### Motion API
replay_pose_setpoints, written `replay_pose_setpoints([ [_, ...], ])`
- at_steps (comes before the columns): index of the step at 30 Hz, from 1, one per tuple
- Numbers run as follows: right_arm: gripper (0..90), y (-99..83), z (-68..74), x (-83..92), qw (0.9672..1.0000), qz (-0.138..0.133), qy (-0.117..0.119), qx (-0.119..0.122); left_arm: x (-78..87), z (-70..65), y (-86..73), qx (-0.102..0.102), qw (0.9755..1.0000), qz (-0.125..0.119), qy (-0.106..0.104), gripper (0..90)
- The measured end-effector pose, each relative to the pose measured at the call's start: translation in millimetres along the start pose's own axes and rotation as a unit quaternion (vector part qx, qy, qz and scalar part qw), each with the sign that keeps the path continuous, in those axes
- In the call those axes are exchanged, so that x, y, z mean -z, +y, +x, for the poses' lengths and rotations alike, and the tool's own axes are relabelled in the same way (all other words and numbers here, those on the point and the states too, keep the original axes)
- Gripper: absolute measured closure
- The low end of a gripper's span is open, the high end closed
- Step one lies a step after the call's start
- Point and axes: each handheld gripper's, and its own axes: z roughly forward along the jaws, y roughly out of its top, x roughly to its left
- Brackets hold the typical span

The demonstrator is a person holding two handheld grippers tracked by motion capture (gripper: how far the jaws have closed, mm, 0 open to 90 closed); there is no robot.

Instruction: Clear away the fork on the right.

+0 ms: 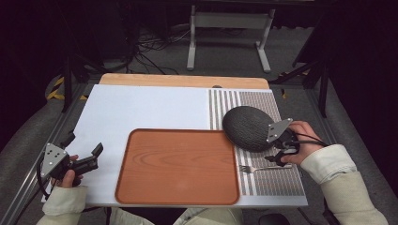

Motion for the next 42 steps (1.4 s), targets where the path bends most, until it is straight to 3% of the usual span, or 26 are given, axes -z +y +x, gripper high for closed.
replay_pose_setpoints([
  [12, 13.6, 1.9, -0.6, -4.2, 0.9988, 0.040, 0.019, 0.021, 0.1, 0.3, 0.1, 0.000, 1.0000, -0.002, 0.000, 0.0],
  [19, 14.3, 1.9, 0.7, -8.9, 0.9987, 0.038, 0.027, 0.021, 0.2, -0.1, 0.3, 0.000, 1.0000, -0.001, 0.000, 0.0],
  [21, 17.4, 1.7, 2.2, -13.9, 0.9984, 0.034, 0.041, 0.021, 0.2, -0.1, 0.4, 0.000, 1.0000, -0.001, 0.000, 0.1],
  [31, 28.2, 0.2, 7.7, -34.0, 0.9941, 0.055, 0.084, 0.041, 0.2, 0.0, 0.3, 0.000, 1.0000, -0.001, 0.001, 0.0],
  [42, 42.3, -2.1, 12.8, -48.5, 0.9859, 0.103, 0.122, 0.050, 0.1, 0.0, 0.1, 0.000, 1.0000, -0.001, 0.000, 0.0],
])
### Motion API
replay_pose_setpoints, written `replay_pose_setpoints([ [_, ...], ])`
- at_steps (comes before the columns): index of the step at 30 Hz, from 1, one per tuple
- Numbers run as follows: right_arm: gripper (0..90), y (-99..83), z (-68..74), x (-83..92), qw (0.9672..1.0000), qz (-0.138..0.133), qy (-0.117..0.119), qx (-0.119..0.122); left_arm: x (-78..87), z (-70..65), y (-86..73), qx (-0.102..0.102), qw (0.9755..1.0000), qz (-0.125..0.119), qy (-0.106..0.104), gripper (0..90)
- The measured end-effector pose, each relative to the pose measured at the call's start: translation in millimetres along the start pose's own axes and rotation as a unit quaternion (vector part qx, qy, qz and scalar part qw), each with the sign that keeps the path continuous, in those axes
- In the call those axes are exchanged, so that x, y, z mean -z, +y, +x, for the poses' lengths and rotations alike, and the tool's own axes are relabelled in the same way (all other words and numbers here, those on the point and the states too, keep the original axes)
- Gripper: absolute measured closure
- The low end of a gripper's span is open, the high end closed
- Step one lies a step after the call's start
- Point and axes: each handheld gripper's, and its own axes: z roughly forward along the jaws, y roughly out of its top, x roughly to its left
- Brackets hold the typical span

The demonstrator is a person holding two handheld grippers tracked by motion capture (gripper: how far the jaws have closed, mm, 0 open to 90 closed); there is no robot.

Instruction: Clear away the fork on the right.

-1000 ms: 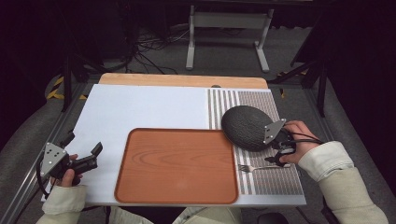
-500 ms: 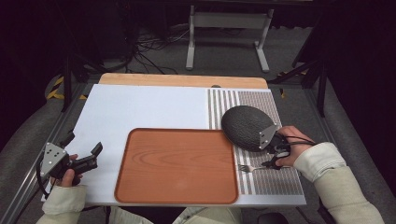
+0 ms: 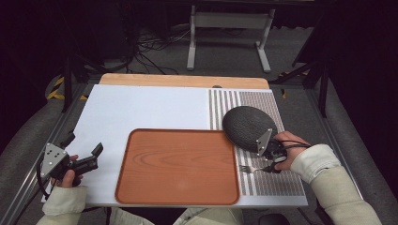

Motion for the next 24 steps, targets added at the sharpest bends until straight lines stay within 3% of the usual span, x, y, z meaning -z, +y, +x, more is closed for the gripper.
replay_pose_setpoints([
  [11, 66.1, 3.7, 0.1, -9.4, 0.9983, 0.046, 0.032, 0.016, -0.2, 0.2, -0.2, 0.001, 1.0000, -0.001, 0.000, 0.0],
  [16, 80.1, 4.8, -1.9, -12.3, 0.9961, 0.066, 0.044, 0.039, -0.2, 0.0, -0.2, 0.001, 1.0000, -0.001, 0.000, 0.0],
  [24, 83.6, 5.3, -1.0, -12.3, 0.9945, 0.070, 0.045, 0.064, 0.0, 0.3, -0.2, 0.001, 1.0000, -0.002, 0.000, 0.0],
])
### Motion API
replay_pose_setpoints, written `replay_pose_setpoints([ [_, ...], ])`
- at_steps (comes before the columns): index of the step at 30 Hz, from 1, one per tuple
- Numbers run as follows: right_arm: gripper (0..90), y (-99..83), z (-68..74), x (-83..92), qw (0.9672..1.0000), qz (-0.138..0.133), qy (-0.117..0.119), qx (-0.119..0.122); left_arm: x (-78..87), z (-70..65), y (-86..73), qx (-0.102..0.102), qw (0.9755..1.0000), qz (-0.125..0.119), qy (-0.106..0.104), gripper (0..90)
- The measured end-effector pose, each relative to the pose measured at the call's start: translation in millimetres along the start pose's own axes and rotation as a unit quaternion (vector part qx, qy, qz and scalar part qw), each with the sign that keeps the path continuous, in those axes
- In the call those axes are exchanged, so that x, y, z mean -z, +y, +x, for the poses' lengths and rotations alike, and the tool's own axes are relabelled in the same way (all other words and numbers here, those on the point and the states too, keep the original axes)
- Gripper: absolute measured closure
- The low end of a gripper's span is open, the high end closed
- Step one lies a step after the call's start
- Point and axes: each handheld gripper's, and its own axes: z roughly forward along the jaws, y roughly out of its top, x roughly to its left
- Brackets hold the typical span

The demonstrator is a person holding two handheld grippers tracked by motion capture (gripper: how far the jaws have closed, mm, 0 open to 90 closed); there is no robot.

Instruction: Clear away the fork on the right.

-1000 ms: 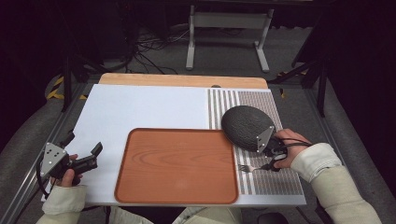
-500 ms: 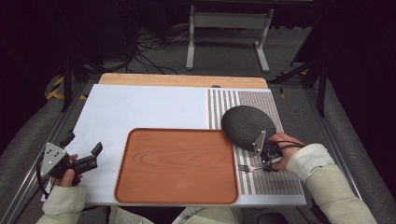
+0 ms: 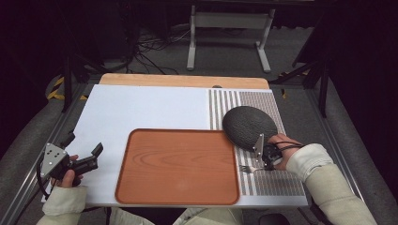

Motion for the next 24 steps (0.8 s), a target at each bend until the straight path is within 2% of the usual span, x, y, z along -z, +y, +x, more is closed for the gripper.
replay_pose_setpoints([
  [5, 84.1, 0.6, 0.5, 2.0, 1.0000, -0.002, -0.006, 0.005, -0.1, -0.1, 0.0, 0.000, 1.0000, 0.000, 0.000, 0.0],
  [14, 84.2, -0.7, 2.0, 23.0, 0.9991, -0.027, -0.032, -0.008, 0.2, -0.3, 0.3, 0.000, 1.0000, 0.001, 0.000, 0.0],
  [20, 84.2, -1.9, 4.4, 39.2, 0.9964, -0.059, -0.055, -0.026, 0.2, 0.0, 0.3, 0.000, 1.0000, -0.001, 0.000, 0.1],
  [24, 84.2, -2.4, 5.5, 48.4, 0.9933, -0.086, -0.069, -0.035, 0.5, 0.0, 0.5, -0.001, 1.0000, 0.001, 0.000, 0.0],
])
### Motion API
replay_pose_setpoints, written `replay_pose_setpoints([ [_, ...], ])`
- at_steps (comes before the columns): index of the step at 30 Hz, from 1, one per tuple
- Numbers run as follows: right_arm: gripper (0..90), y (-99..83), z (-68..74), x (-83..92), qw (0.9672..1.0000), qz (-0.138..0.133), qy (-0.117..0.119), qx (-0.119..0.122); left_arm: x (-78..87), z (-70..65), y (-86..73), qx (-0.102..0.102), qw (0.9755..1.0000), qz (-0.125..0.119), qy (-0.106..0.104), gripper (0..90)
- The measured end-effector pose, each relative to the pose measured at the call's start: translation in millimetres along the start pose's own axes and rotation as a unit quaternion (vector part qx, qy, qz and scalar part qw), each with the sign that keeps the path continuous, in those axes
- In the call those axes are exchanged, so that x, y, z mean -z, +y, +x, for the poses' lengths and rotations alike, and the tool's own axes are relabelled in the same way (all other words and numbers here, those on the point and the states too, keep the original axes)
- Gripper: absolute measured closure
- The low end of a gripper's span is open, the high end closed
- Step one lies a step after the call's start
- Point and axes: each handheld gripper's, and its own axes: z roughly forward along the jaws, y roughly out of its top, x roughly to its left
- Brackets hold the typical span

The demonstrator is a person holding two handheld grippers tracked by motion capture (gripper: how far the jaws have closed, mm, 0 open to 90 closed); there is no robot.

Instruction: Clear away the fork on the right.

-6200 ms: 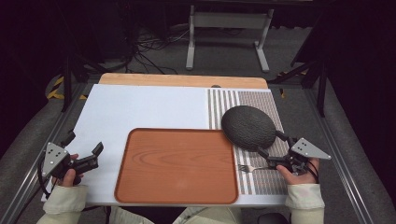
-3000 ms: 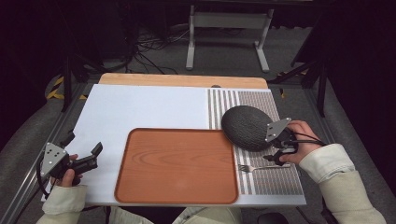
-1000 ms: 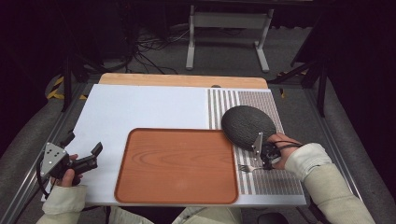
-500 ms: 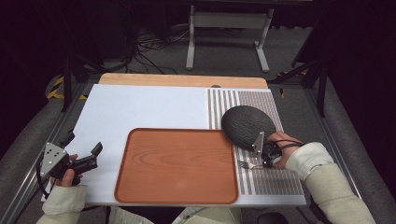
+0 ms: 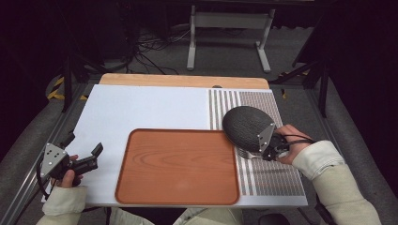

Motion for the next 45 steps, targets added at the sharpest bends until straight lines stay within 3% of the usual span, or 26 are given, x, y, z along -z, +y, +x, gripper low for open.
replay_pose_setpoints([
  [12, 84.2, 2.3, 1.3, 14.3, 0.9982, -0.049, -0.027, -0.022, -0.1, -0.2, 0.1, 0.001, 1.0000, 0.000, 0.000, 0.1],
  [18, 84.2, 2.9, 1.4, 21.5, 0.9944, -0.083, -0.044, -0.048, 0.0, -0.1, 0.1, 0.001, 1.0000, -0.002, 0.000, 0.1],
  [21, 84.3, 3.5, 2.1, 25.6, 0.9897, -0.110, -0.058, -0.070, 0.1, -0.2, 0.2, 0.001, 1.0000, -0.001, 0.000, 0.0],
  [26, 84.3, 4.3, 2.0, 28.9, 0.9850, -0.130, -0.064, -0.093, 0.0, -0.3, 0.2, 0.001, 1.0000, -0.001, 0.000, 0.0],
  [29, 84.3, 6.6, 2.4, 32.0, 0.9796, -0.149, -0.074, -0.113, -0.1, -0.1, 0.1, 0.001, 1.0000, -0.002, 0.000, 0.0],
  [31, 84.3, 7.1, 2.4, 32.4, 0.9789, -0.152, -0.073, -0.115, -0.1, 0.0, 0.1, 0.001, 1.0000, -0.002, 0.000, 0.0],
  [39, 84.4, 19.2, 4.4, 34.9, 0.9702, -0.173, -0.071, -0.154, -0.1, -0.1, 0.1, 0.001, 1.0000, -0.002, 0.000, 0.0],
  [45, 84.4, 34.7, 3.9, 35.0, 0.9606, -0.187, -0.060, -0.197, -0.1, 0.0, 0.0, 0.001, 1.0000, -0.002, 0.000, 0.0],
])
